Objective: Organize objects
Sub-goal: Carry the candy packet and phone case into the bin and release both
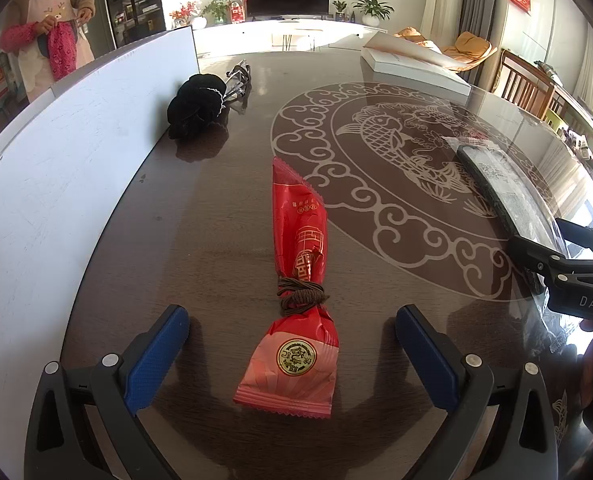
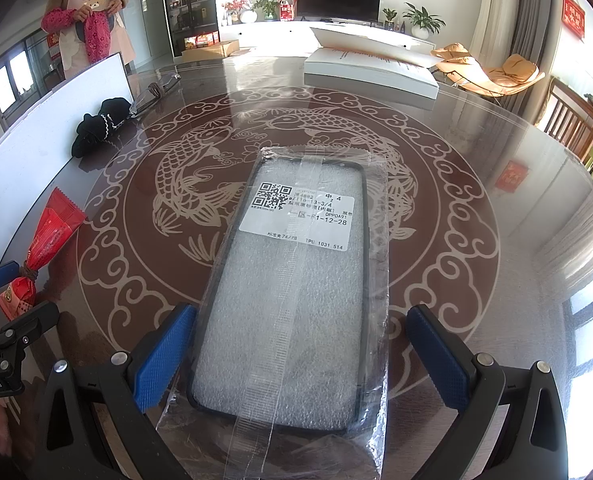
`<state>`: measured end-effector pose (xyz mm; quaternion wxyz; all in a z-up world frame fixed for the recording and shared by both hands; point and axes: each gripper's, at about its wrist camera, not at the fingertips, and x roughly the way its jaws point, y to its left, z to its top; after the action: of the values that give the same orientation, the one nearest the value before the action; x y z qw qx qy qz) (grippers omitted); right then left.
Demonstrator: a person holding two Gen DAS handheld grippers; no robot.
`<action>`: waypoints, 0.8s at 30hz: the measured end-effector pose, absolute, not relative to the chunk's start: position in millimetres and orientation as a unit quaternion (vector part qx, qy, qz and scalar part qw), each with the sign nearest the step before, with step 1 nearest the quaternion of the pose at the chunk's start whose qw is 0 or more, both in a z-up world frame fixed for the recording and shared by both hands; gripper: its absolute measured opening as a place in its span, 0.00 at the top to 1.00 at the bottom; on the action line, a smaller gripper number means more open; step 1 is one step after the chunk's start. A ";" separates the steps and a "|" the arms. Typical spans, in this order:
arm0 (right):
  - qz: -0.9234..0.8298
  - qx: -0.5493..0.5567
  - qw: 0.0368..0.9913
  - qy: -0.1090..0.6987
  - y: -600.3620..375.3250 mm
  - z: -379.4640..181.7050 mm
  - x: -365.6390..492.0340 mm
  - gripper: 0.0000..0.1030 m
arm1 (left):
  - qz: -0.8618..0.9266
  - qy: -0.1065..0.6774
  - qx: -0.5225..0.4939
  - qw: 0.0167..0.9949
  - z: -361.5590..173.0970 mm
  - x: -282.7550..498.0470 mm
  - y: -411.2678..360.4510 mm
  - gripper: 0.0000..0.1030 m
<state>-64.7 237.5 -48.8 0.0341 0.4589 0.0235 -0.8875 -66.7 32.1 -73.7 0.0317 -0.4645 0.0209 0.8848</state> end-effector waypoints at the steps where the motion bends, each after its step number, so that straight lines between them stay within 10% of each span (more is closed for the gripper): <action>1: -0.888 0.459 0.034 0.024 237.5 -48.9 -64.8 0.00 | 0.885 0.021 -0.464 0.032 -73.8 -66.6 32.2 0.00; 22: -0.804 0.594 0.040 -0.001 237.9 -45.9 -124.1 0.00 | 0.864 0.053 -0.493 0.086 -74.0 -69.1 19.6 0.00; 24: -0.810 0.584 0.037 0.031 228.1 -44.6 -128.1 0.06 | 0.877 0.046 -0.471 0.079 -69.0 -67.1 15.9 0.29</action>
<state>-128.1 228.1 -44.6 0.0369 0.5838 0.0312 -0.8104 -67.1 15.9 -69.0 0.0791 -0.4709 0.0465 0.8774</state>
